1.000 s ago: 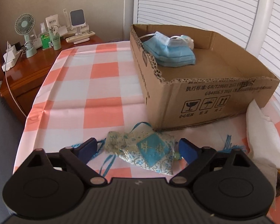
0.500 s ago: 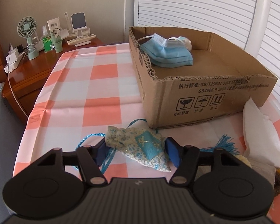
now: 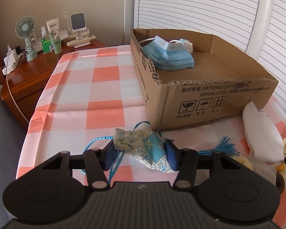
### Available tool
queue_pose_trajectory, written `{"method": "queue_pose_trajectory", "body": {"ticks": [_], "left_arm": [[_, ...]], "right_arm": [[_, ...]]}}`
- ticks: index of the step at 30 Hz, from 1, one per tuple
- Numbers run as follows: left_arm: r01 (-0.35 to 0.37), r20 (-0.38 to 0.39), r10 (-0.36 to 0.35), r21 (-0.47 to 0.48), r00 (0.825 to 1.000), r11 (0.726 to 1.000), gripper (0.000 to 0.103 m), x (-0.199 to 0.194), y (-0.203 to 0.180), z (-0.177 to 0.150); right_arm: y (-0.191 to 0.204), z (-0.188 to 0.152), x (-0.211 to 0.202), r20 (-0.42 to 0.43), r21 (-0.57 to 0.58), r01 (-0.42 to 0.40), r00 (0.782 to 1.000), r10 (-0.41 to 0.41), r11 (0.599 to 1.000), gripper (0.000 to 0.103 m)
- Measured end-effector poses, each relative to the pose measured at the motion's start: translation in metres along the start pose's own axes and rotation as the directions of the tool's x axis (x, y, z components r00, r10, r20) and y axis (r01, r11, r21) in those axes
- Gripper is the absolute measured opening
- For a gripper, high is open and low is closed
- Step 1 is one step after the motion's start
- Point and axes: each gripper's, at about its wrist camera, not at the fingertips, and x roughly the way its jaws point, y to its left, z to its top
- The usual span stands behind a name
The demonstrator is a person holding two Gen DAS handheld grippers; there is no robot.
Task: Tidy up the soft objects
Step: 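Carry the floral pouch into the box and open the left gripper while the right gripper lifts the cloth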
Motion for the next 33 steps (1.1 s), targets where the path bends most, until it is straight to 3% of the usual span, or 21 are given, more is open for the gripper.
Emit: {"method": "queue_pose_trajectory", "body": {"ticks": [10,12,24,33], "left_arm": [[0.022,0.015,-0.023,0.022,1.000,1.000,0.039,-0.023,0.005,0.000],[0.024,0.022,-0.024,0.030,0.999,0.999,0.030,-0.029,0.005,0.000],[0.033,0.052,-0.036,0.061,0.998,0.998,0.028,-0.062,0.007,0.004],[0.065,0.089,-0.079,0.156,0.993,0.986,0.028,-0.100,-0.009,0.028]], "right_arm": [[-0.003,0.004,-0.027,0.046,-0.014,0.015,0.999,-0.014,1.000,0.011],[-0.004,0.005,-0.033,0.060,-0.016,0.017,0.998,-0.016,1.000,0.010],[-0.004,0.012,-0.063,0.128,-0.052,0.014,0.992,-0.007,0.999,0.010],[-0.012,0.031,-0.066,0.150,-0.090,-0.006,0.988,0.019,0.996,0.010]]}}
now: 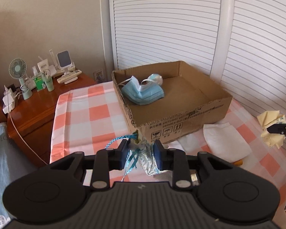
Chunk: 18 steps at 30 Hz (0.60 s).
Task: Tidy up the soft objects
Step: 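Carry the floral pouch into the box and open the left gripper while the right gripper lifts the cloth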
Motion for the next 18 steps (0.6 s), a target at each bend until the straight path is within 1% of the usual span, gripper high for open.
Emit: {"method": "queue_pose_trajectory", "body": {"ticks": [6,11,13,17,18], "left_arm": [[0.034,0.066,-0.039,0.075,0.997,0.997,0.028,-0.010,-0.016,0.043],[0.043,0.109,-0.058,0.138,0.992,0.990,0.028,0.004,-0.034,0.079],[0.045,0.114,-0.062,0.144,0.992,0.989,0.028,0.015,-0.039,0.092],[0.053,0.121,-0.067,0.118,0.990,0.992,0.028,0.039,-0.043,0.111],[0.058,0.118,-0.071,0.108,0.990,0.992,0.033,0.045,-0.044,0.114]], "right_arm": [[-0.004,0.015,0.003,0.031,-0.015,-0.011,0.999,0.011,1.000,0.010],[-0.006,0.026,0.008,0.048,-0.021,-0.026,0.999,0.027,0.999,0.010],[-0.006,0.029,0.010,0.054,-0.022,-0.029,0.998,0.031,0.999,0.010],[-0.006,0.035,0.015,0.057,-0.027,-0.041,0.997,0.042,0.999,0.010],[-0.006,0.036,0.017,0.056,-0.029,-0.042,0.997,0.044,0.999,0.010]]}}
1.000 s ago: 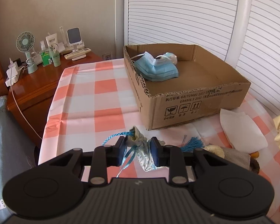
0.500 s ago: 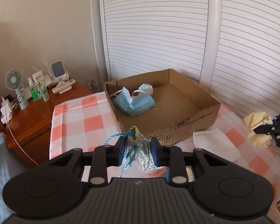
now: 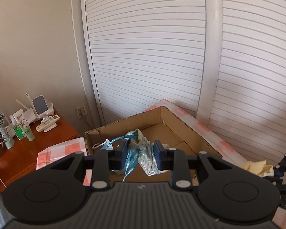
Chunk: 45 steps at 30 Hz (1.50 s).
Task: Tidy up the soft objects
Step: 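Carry the floral pouch into the box and open the left gripper while the right gripper lifts the cloth, then lower the yellow cloth into the box and open the right gripper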
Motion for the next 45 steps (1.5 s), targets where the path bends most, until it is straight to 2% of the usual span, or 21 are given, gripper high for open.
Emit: {"method": "queue_pose_trajectory", "body": {"ticks": [1,2,3,4,5,8,11,18,22,25,27,32,42,43,45], "left_arm": [[-0.003,-0.002,0.003,-0.010,1.000,1.000,0.037,0.006,0.000,0.001],[-0.012,-0.001,0.012,-0.028,1.000,1.000,0.055,0.012,0.001,0.000],[-0.015,-0.006,0.015,-0.045,1.000,0.999,0.080,0.017,0.001,-0.002],[-0.016,-0.014,0.015,-0.058,1.000,0.998,0.089,0.023,0.002,-0.005],[-0.019,-0.018,0.018,-0.068,1.000,0.998,0.092,0.027,0.002,-0.009],[-0.041,-0.030,0.039,-0.074,0.999,0.996,0.092,0.032,0.003,-0.022],[-0.016,-0.056,0.011,-0.097,0.998,0.995,0.092,0.029,0.007,-0.033],[-0.029,-0.030,0.023,-0.181,0.999,0.983,0.101,-0.011,0.006,-0.057],[-0.103,-0.036,0.099,-0.158,0.994,0.982,0.102,-0.037,-0.006,-0.075],[-0.185,-0.032,0.182,-0.144,0.983,0.972,0.102,-0.054,-0.012,-0.089],[-0.211,-0.044,0.207,-0.151,0.977,0.966,0.102,-0.061,-0.014,-0.099],[-0.224,-0.079,0.214,-0.161,0.974,0.961,0.102,-0.071,-0.017,-0.116],[-0.259,-0.106,0.243,-0.188,0.964,0.947,0.102,-0.078,-0.007,-0.132],[-0.262,-0.109,0.245,-0.195,0.963,0.945,0.102,-0.079,-0.005,-0.134],[-0.266,-0.117,0.247,-0.205,0.962,0.942,0.102,-0.080,-0.001,-0.137]], "right_arm": [[0.000,0.001,0.001,0.000,-0.001,-0.001,1.000,0.001,1.000,0.010],[0.000,0.002,0.002,0.001,-0.002,-0.001,1.000,0.001,1.000,0.010],[0.000,0.002,0.003,0.001,-0.003,-0.001,1.000,0.001,1.000,0.010],[0.000,0.003,0.004,0.002,-0.002,-0.001,1.000,0.001,1.000,0.010],[0.000,0.004,0.004,0.003,-0.002,-0.001,1.000,0.001,1.000,0.010],[-0.001,0.007,0.004,0.004,-0.006,0.002,1.000,-0.002,1.000,0.010],[-0.001,0.009,0.005,0.007,-0.007,0.006,1.000,-0.006,1.000,0.010],[0.000,0.019,0.009,0.009,-0.001,-0.006,1.000,0.006,1.000,0.010],[-0.002,0.027,0.017,0.000,0.010,-0.018,1.000,0.018,1.000,0.010],[-0.005,0.038,0.026,-0.003,0.026,-0.035,0.999,0.035,0.999,0.010],[-0.007,0.046,0.035,-0.005,0.033,-0.042,0.999,0.042,0.999,0.010],[-0.015,0.075,0.064,-0.015,0.050,-0.048,0.999,0.049,0.998,0.010],[-0.018,0.128,0.146,-0.073,0.073,-0.037,0.996,0.043,0.997,0.010],[-0.017,0.130,0.153,-0.082,0.075,-0.035,0.996,0.041,0.997,0.014],[-0.017,0.132,0.164,-0.083,0.075,0.000,0.997,0.006,0.997,0.043]]}}
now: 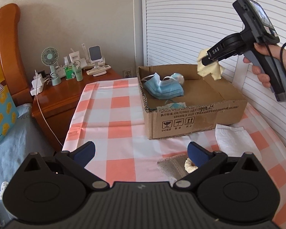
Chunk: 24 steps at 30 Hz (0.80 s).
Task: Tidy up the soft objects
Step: 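Lower the yellow cloth into the box and open the right gripper, then move the right gripper to the white pad while the left gripper approaches the grey sachet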
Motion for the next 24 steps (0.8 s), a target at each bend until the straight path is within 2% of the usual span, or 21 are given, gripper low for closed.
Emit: {"method": "queue_pose_trajectory", "body": {"ticks": [1,2,4,15,24], "left_arm": [[-0.003,-0.004,0.003,-0.004,1.000,1.000,0.102,0.000,0.001,-0.001],[-0.005,-0.009,0.005,-0.007,1.000,1.000,0.102,0.000,0.003,-0.002],[-0.006,-0.014,0.006,-0.012,1.000,1.000,0.102,0.000,0.006,-0.004],[0.005,-0.008,-0.005,-0.011,1.000,1.000,0.102,-0.009,0.006,-0.003],[0.000,0.003,0.000,-0.009,1.000,1.000,0.102,-0.024,0.006,-0.007]], "right_arm": [[0.000,0.000,0.003,0.001,-0.004,0.018,1.000,-0.018,1.000,0.069],[0.001,0.000,0.005,0.009,-0.010,0.034,0.999,-0.034,0.999,0.088],[0.002,-0.003,0.003,0.037,-0.015,0.057,0.998,-0.056,0.998,0.098],[0.000,-0.023,-0.033,0.021,0.023,0.085,0.996,-0.086,0.996,0.103],[0.003,-0.061,-0.064,-0.014,0.067,0.105,0.994,-0.104,0.992,0.103]]}}
